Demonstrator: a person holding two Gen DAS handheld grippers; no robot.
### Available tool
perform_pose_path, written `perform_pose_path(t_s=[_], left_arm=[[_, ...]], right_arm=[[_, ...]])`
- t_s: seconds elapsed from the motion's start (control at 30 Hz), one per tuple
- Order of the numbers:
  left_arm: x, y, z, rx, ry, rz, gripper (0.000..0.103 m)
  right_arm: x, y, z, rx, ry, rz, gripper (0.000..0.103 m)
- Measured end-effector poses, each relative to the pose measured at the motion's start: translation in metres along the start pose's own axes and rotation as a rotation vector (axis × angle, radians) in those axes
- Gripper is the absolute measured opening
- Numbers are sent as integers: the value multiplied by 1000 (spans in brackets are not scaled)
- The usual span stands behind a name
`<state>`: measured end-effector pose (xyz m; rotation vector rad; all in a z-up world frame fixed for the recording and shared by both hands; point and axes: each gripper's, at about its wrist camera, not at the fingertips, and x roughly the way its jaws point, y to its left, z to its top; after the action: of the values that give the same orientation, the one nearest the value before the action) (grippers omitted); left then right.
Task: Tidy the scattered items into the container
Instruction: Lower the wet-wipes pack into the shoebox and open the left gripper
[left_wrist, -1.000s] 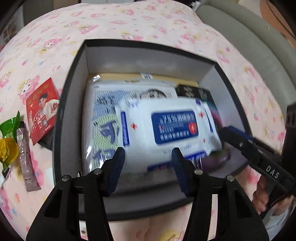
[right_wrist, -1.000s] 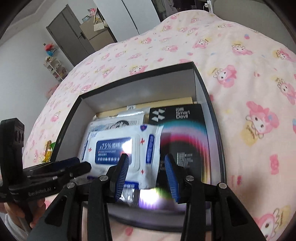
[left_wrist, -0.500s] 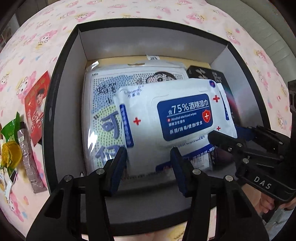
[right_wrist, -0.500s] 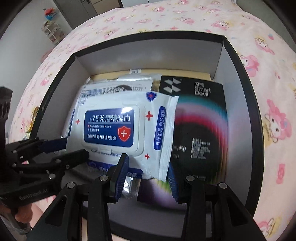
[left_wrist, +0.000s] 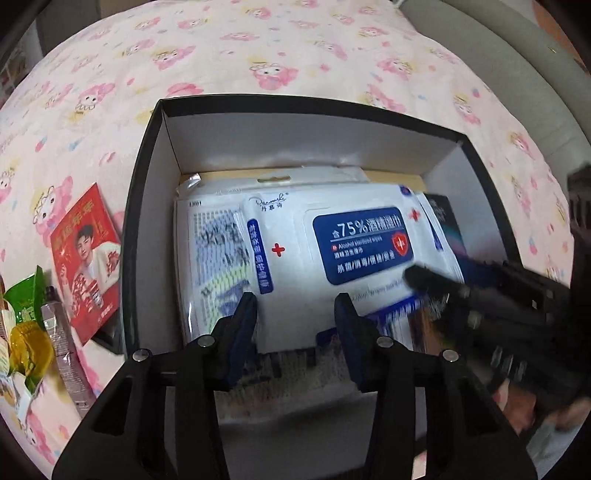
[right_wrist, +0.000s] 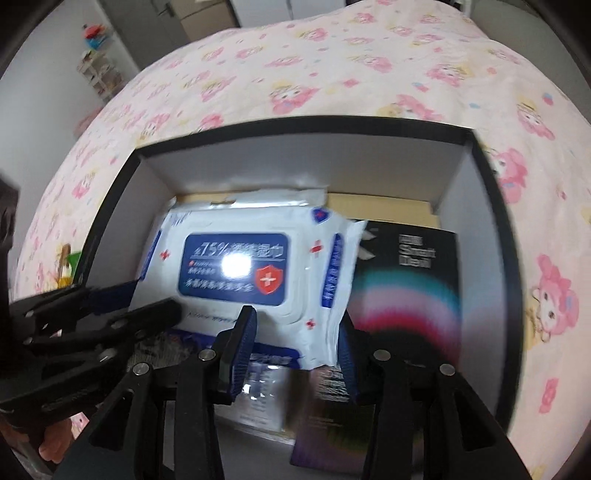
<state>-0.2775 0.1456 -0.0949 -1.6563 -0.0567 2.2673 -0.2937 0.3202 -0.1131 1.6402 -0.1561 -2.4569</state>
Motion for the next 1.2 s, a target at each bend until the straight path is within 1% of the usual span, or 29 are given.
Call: perform_pose_path(t_s=[0.13,0.27,0.37,0.47,0.5,0.63,0.87,0.97,1.03,1.13,1.2], left_arm=[[-3,-7,-18,29,48,-22,44],[-2,-16,-26,63,91,-41,44],[4,-23,-26,87,103,-21,44],[11,-21,-20,62,112,-18,44],[14,-17,-16,38,113,-19,44],[20,2,-2,-41,104,-16,43],[17,15,12,-70,67,-3,43],[16,19,18,-94,55,-11,38],[13,21,18,-92,52,-33,38],[3,22,17,-67,33,-52,39],[-2,23,15,-68,18,-58,38]], right_arm=[[-11,-6,-12,-9,-11,-37,39],[-24,4,-29,-94,6,-58,39],[-18,13,-36,-155,36,-64,39],[-2,9,-33,-141,74,-69,39],[2,7,-31,-130,86,-66,39],[12,2,-18,-104,104,-49,39],[21,7,7,-101,115,-39,39],[23,11,20,-97,113,-33,39],[23,13,22,-105,107,-33,39],[14,7,15,-120,108,-57,39],[-1,-2,13,-109,62,-73,39]])
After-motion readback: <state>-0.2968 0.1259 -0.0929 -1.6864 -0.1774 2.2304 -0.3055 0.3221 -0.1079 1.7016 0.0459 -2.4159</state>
